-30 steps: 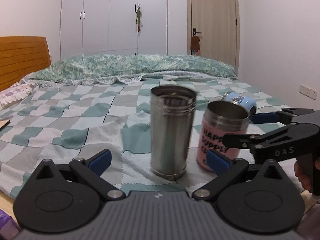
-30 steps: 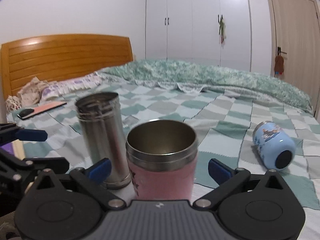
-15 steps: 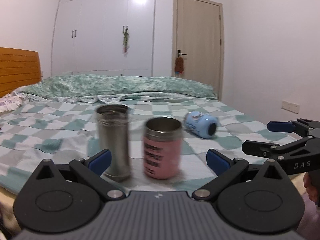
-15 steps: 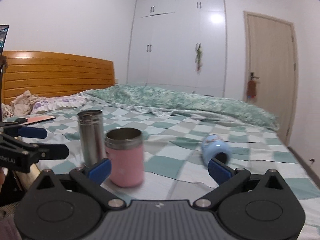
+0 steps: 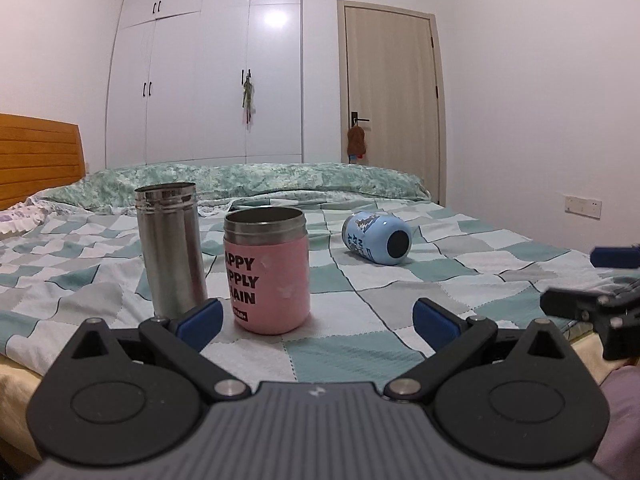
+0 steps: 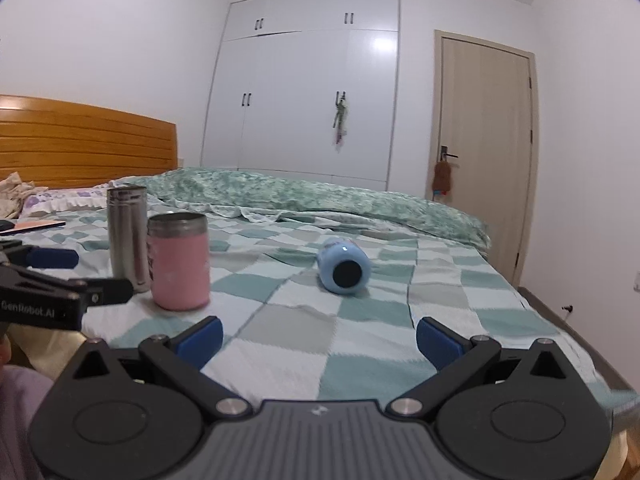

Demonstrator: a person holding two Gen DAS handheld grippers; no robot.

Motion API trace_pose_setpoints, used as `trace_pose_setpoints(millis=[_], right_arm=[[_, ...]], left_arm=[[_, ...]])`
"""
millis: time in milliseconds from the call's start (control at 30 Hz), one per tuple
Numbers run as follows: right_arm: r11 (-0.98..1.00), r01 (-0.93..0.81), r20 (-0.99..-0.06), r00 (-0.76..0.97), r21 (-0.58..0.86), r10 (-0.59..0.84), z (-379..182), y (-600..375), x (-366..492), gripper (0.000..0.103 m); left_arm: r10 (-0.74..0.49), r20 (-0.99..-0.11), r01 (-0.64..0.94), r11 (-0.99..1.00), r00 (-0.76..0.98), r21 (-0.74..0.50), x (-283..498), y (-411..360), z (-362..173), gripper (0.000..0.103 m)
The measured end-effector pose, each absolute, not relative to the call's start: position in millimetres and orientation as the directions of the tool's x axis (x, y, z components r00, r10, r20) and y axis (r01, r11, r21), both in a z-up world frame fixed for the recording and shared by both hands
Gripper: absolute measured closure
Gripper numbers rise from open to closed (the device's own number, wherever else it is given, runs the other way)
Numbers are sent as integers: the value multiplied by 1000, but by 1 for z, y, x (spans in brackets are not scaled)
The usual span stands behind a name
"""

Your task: Flip cup upright

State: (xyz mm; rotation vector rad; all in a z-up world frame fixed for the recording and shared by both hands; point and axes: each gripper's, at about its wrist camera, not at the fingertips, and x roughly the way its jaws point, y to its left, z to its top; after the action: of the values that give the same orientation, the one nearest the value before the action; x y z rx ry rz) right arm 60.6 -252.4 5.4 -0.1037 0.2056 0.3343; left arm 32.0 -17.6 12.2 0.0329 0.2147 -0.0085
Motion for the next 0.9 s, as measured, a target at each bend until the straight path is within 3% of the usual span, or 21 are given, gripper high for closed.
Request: trace_pose_setpoints(millis=[233,900], right_arm=[[952,-304,-154,943,-41,294,3,-257,55,0],[963,-263,-138,957,-55,254,0,-254,52,0]], left_arm=[[8,-195,-4,1000,981,18,30,-20,7,0],[5,-156,0,999,988,34,20,-24,6,0]])
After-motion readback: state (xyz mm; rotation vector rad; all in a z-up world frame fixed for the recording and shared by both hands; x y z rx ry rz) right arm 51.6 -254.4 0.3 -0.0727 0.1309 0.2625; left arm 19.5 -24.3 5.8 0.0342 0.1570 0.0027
